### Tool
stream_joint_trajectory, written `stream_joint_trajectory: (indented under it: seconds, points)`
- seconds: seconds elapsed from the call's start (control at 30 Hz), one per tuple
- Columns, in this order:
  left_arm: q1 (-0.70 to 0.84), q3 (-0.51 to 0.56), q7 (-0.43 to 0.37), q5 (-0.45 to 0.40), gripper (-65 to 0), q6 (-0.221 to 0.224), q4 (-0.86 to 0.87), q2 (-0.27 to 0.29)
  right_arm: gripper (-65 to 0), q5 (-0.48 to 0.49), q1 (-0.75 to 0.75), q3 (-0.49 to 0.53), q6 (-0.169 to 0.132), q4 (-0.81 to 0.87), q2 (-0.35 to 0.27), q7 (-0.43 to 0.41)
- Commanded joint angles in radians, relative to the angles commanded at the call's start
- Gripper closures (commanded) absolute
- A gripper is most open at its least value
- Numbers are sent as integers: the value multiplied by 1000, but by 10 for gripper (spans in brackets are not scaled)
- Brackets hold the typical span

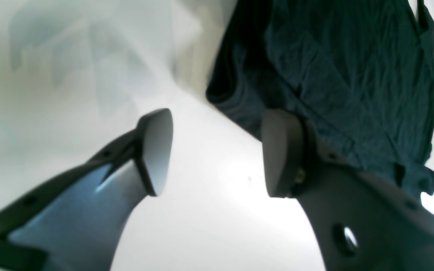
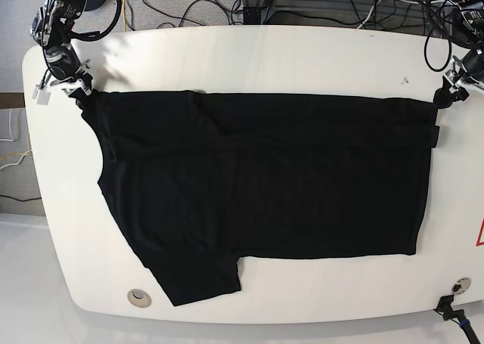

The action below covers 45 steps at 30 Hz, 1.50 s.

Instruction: Fold the T-shirt properly

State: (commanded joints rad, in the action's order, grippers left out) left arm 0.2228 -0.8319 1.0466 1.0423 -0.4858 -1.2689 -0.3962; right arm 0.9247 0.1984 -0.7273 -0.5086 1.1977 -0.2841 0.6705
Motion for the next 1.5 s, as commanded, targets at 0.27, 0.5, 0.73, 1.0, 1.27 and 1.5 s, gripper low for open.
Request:
stream_joint_trajectory:
  seconds: [0.27, 0.5, 0.73, 1.0, 1.27, 1.5]
  points:
    - [-18, 17, 14, -6, -274, -3, 41, -2, 0, 5, 9, 0, -19, 8, 3, 11]
    - [-61, 52, 15, 5, -270, -4, 106, -6, 0, 10, 11, -1, -23, 11, 2, 6]
    - [-109, 96, 1, -30, -273, 2, 134, 2, 0, 12, 8, -2, -23, 11, 0, 7]
    - [-126, 125, 0, -31, -262, 2, 129, 14, 0, 13, 9, -2, -25, 13, 2, 7]
    - [-130, 138, 24, -35, -48, 16, 139, 17, 0, -9, 18, -3, -36, 19, 3, 9]
    - [-106, 135, 36, -29, 0, 3, 114, 10, 0, -4, 82, -9, -46, 40, 3, 29]
